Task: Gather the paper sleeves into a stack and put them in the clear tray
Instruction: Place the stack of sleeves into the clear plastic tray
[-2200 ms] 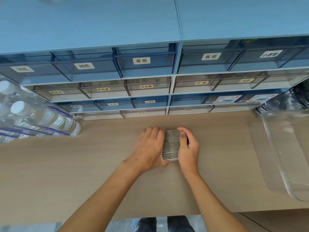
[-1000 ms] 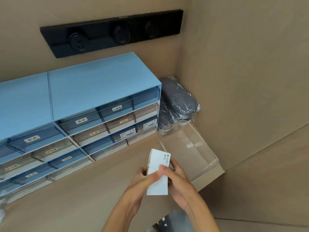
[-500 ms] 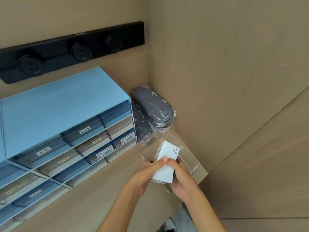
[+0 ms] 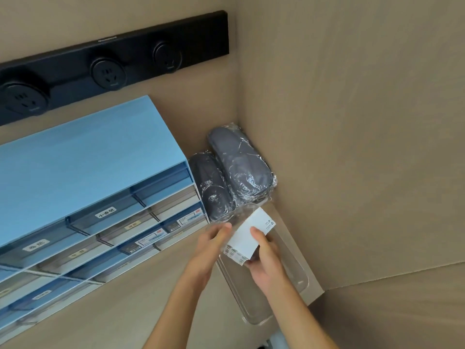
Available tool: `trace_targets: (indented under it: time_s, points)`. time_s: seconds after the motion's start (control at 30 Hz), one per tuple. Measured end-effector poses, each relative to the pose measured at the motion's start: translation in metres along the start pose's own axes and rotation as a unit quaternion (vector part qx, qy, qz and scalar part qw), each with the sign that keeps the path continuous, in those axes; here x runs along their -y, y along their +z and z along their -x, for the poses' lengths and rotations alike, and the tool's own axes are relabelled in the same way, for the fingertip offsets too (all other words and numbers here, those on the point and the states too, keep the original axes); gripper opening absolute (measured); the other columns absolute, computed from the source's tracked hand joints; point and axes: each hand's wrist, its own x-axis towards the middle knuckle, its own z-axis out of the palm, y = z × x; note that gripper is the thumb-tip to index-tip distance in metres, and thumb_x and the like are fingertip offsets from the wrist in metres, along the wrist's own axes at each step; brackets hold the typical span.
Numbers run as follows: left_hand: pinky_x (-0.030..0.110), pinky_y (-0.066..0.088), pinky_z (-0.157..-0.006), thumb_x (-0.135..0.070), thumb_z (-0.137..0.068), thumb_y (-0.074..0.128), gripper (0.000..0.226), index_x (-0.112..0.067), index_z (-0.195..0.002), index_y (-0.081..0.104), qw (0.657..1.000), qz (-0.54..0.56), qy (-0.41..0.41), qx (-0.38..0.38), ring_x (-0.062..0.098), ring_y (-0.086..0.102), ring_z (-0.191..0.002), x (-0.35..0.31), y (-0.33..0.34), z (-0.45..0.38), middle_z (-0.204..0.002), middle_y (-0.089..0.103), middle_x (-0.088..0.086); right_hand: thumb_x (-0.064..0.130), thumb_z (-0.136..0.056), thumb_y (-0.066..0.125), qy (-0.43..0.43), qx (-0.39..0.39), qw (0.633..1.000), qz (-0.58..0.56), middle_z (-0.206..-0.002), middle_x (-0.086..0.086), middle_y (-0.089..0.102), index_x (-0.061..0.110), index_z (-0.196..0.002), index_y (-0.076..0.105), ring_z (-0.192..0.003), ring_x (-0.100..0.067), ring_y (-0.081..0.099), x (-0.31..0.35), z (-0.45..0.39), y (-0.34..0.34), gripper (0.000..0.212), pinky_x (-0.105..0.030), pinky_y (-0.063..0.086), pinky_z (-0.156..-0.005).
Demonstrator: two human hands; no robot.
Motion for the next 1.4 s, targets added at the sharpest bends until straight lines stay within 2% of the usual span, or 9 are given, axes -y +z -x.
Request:
trace_targets:
  time_s: [0.07, 0.27, 0.4, 0.63, 0.8, 0.93, 1.0, 1.17, 1.4]
  points:
    - [0.021, 0.042, -0.086, -0.042, -0.096, 0.057, 0.023, -0.027, -0.112, 0.065, 1.0, 0.008, 0.0, -0.014, 0.005, 0.058, -0.11, 0.0, -0.003, -0.004, -0.118, 0.067, -0.008, 0.019, -0.088, 0.069, 0.006, -0.024, 0.999, -0.022, -0.109, -0.019, 0.074, 0.01, -0.127, 0.059, -0.092, -0.032, 0.073, -0.005, -0.007, 0.004, 0.041, -0.053, 0.056, -0.084]
    - [0.006, 0.046, -0.074, -0.026, -0.096, 0.06, 0.019, -0.023, -0.115, 0.063, 0.985, -0.092, 0.091, -0.11, -0.013, 0.061, -0.092, 0.008, -0.002, -0.011, -0.108, 0.067, -0.012, 0.016, -0.089, 0.068, 0.009, -0.068, 0.996, -0.061, -0.102, -0.019, 0.075, 0.008, -0.124, 0.062, -0.078, -0.026, 0.074, -0.02, -0.019, 0.021, 0.036, -0.036, 0.057, -0.062]
    - [0.027, 0.04, -0.098, -0.031, -0.095, 0.06, 0.027, -0.026, -0.121, 0.061, 0.961, -0.17, 0.144, -0.164, 0.004, 0.052, -0.113, 0.016, -0.007, -0.024, -0.121, 0.058, -0.014, 0.018, -0.087, 0.071, 0.009, -0.094, 0.993, -0.069, -0.107, -0.022, 0.074, 0.007, -0.123, 0.062, -0.08, -0.029, 0.073, -0.027, -0.026, 0.029, 0.039, -0.033, 0.056, -0.057]
    - [0.03, 0.041, -0.106, -0.022, -0.095, 0.059, 0.045, -0.017, -0.139, 0.05, 0.985, -0.116, 0.09, -0.089, 0.013, 0.053, -0.123, 0.023, -0.012, -0.032, -0.136, 0.056, -0.002, 0.01, -0.085, 0.073, -0.006, -0.113, 0.99, -0.088, -0.107, -0.021, 0.074, 0.006, -0.121, 0.065, -0.086, -0.034, 0.074, -0.036, -0.037, 0.048, 0.038, -0.035, 0.059, -0.06]
    - [0.034, 0.045, -0.106, -0.037, -0.081, 0.058, 0.059, -0.019, -0.137, 0.051, 0.986, -0.115, 0.09, -0.078, 0.014, 0.055, -0.12, 0.022, -0.016, -0.033, -0.134, 0.058, -0.002, 0.01, -0.083, 0.074, -0.004, -0.127, 0.988, -0.084, -0.108, -0.02, 0.074, 0.005, -0.122, 0.065, -0.092, -0.036, 0.074, -0.04, -0.042, 0.053, 0.04, -0.038, 0.06, -0.066]
    - [0.013, 0.044, -0.089, -0.022, -0.093, 0.063, 0.042, -0.018, -0.134, 0.053, 0.986, -0.115, 0.098, -0.067, -0.001, 0.055, -0.112, 0.024, -0.016, -0.037, -0.128, 0.059, -0.004, 0.009, -0.083, 0.075, 0.012, -0.137, 0.988, -0.073, -0.11, -0.019, 0.074, 0.005, -0.121, 0.065, -0.095, -0.036, 0.073, -0.036, -0.043, 0.051, 0.039, -0.034, 0.059, -0.06]
    - [0.011, 0.042, -0.086, -0.019, -0.093, 0.062, 0.04, -0.018, -0.132, 0.054, 0.984, -0.121, 0.107, -0.072, -0.004, 0.054, -0.11, 0.026, -0.017, -0.039, -0.127, 0.059, -0.003, 0.01, -0.082, 0.076, 0.016, -0.142, 0.988, -0.067, -0.11, -0.018, 0.074, 0.006, -0.121, 0.065, -0.097, -0.035, 0.073, -0.036, -0.043, 0.05, 0.041, -0.033, 0.059, -0.061]
    - [0.022, 0.047, -0.094, -0.02, -0.092, 0.064, 0.043, -0.015, -0.133, 0.053, 0.981, -0.14, 0.118, -0.071, 0.014, 0.057, -0.114, 0.03, -0.015, -0.04, -0.13, 0.059, 0.002, 0.013, -0.08, 0.079, 0.02, -0.154, 0.987, -0.048, -0.108, -0.015, 0.075, 0.008, -0.119, 0.067, -0.096, -0.034, 0.073, -0.038, -0.044, 0.049, 0.041, -0.031, 0.057, -0.059]
    - [0.045, 0.043, -0.107, -0.044, -0.079, 0.06, 0.061, -0.023, -0.135, 0.049, 0.968, -0.191, 0.151, -0.062, 0.018, 0.051, -0.124, 0.041, -0.015, -0.037, -0.133, 0.054, -0.002, 0.014, -0.082, 0.079, 0.017, -0.176, 0.983, -0.041, -0.105, -0.015, 0.075, 0.005, -0.115, 0.067, -0.085, -0.03, 0.074, -0.039, -0.045, 0.049, 0.037, -0.029, 0.057, -0.055]
